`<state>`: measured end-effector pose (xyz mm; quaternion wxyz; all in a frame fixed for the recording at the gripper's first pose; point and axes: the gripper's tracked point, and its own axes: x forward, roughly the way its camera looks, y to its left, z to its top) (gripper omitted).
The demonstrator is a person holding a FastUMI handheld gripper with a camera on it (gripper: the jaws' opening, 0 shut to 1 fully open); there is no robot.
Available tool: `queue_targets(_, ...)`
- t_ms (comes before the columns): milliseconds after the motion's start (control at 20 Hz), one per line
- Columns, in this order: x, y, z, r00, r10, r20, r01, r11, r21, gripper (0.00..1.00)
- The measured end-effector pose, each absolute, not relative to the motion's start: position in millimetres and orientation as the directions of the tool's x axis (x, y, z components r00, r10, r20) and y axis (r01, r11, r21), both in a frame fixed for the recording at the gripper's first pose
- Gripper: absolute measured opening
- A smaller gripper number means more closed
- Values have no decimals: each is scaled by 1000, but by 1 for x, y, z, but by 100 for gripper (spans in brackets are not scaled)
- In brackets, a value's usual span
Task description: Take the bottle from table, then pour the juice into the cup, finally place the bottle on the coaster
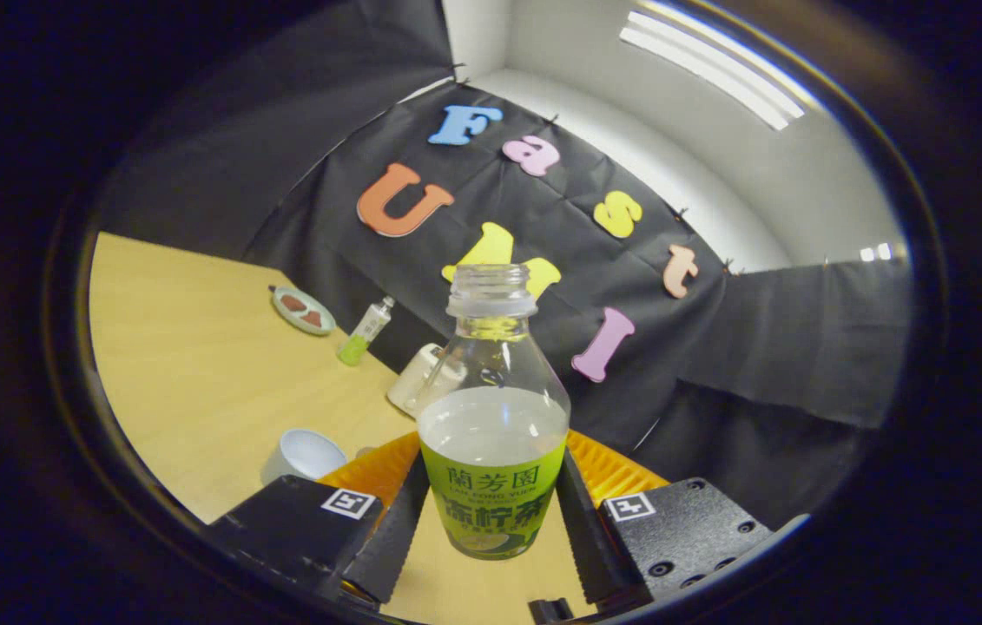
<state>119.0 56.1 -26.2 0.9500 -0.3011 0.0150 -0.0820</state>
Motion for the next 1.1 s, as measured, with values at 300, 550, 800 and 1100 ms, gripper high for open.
queue_targets(300, 128, 50, -5, 997, -57, -43, 45, 969, -242, 81)
queue_targets(550, 144, 47, -2, 1000, -8, -28, 4, 991, -134, 80)
queue_targets(800, 155, 32, -20, 998, -12, -69, 7, 997, -80, 80)
queue_targets(1100, 186, 7, -63, 985, -59, -163, 53, 998, -42, 80)
